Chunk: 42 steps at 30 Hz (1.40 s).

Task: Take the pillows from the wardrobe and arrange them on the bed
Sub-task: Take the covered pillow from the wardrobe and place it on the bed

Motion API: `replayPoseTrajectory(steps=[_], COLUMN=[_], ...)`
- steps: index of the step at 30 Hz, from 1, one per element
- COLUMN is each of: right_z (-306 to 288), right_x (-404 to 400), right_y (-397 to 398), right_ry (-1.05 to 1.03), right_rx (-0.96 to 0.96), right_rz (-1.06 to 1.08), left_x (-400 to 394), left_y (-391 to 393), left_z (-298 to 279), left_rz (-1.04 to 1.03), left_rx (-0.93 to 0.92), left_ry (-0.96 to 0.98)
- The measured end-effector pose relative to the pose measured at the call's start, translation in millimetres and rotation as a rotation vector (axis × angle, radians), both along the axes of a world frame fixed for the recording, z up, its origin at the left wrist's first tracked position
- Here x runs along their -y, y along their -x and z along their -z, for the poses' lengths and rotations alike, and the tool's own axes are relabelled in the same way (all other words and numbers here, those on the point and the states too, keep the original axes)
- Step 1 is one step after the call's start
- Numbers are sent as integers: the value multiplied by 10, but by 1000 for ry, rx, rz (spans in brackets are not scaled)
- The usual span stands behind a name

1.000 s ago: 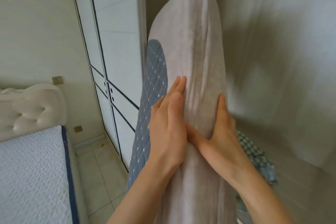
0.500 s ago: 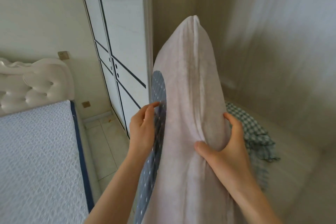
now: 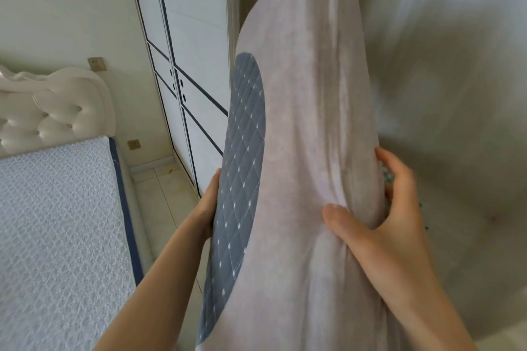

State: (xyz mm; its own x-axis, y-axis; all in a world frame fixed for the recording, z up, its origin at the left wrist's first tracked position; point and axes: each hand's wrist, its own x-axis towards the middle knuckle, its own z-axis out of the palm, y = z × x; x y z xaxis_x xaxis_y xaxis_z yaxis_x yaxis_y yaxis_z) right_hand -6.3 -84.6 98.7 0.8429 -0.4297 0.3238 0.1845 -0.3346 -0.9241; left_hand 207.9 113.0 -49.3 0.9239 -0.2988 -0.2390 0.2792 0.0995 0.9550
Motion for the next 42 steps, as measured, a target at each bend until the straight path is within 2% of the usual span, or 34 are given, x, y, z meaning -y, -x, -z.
replayPoseTrajectory(steps=[10,15,22,27,30,33,38,42], right_z=[-63,-74,-265,-339,-325,-291,-189,-22], right_x=[33,-51,-202,-399,-545,-765,-1203,-1522], right_y=[84,61,-301,-627,-832,-1010,-1327,-1703], right_ry=[-109,-52,98,150,205,308,373,359], right_rx=[228,332,351,314,258,220,262,317], right_rz=[-106,-199,-420,-584,-651,-609,-630,-610], left_x=[-380,-557,-949,-1303,-1528,-1715,-2002,-2168], left_y=[52,88,261,416,494,562,585,525], left_z=[-758,-1010,-1142,-1095,-1040,-1005,-957,-854], left_rz=[-91,-234,-467,-608,-687,-743,-877,-1033], left_rx=[139,206,226,222,213,207,194,249], left_ry=[18,25,168,168,130,88,30,-111])
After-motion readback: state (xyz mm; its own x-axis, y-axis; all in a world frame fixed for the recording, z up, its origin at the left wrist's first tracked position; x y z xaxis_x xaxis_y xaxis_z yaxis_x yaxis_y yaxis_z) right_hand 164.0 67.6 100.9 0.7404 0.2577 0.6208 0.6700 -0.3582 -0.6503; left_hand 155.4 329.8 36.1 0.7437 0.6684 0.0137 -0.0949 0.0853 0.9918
